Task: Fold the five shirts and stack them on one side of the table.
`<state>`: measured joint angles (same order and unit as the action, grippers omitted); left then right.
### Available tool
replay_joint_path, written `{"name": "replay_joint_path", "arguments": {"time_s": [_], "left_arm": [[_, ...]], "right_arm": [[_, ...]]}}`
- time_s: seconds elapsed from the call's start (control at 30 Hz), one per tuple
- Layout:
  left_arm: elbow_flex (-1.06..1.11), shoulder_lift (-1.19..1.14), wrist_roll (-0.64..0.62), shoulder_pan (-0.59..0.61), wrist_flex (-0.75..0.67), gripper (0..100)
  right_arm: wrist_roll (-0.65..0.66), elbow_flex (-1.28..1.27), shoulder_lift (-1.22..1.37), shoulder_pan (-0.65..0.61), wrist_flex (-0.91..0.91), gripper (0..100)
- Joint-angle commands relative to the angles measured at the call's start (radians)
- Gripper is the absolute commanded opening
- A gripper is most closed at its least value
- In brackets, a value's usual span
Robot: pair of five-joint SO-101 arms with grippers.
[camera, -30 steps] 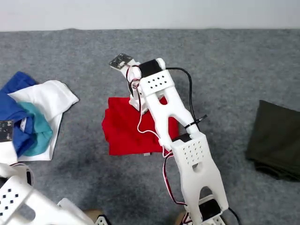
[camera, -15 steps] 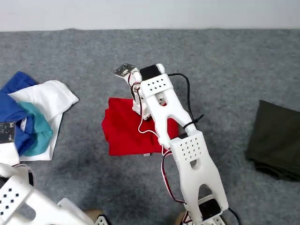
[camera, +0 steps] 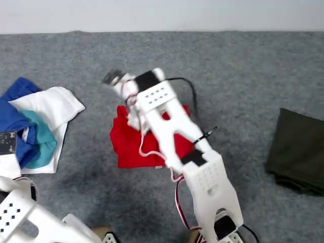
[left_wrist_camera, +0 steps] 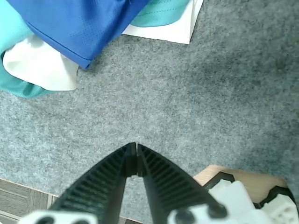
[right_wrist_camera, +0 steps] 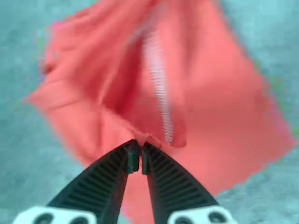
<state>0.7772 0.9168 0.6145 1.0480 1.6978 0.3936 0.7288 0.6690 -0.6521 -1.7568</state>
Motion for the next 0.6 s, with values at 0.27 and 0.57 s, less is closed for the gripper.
{"name": "replay_joint_path", "arguments": {"time_s": [0.27, 0.57], "left_arm": [[-0.005, 0.012, 0.005, -0.003, -0.009, 1], [-0.005, 0.012, 0.005, 0.002, -0.009, 1]], "right_arm": [[0.003, -0.137, -0.148, -0.265, -0.038, 7.2], [0.008, -0.120, -0.268, -0.186, -0.039, 18.0]]}}
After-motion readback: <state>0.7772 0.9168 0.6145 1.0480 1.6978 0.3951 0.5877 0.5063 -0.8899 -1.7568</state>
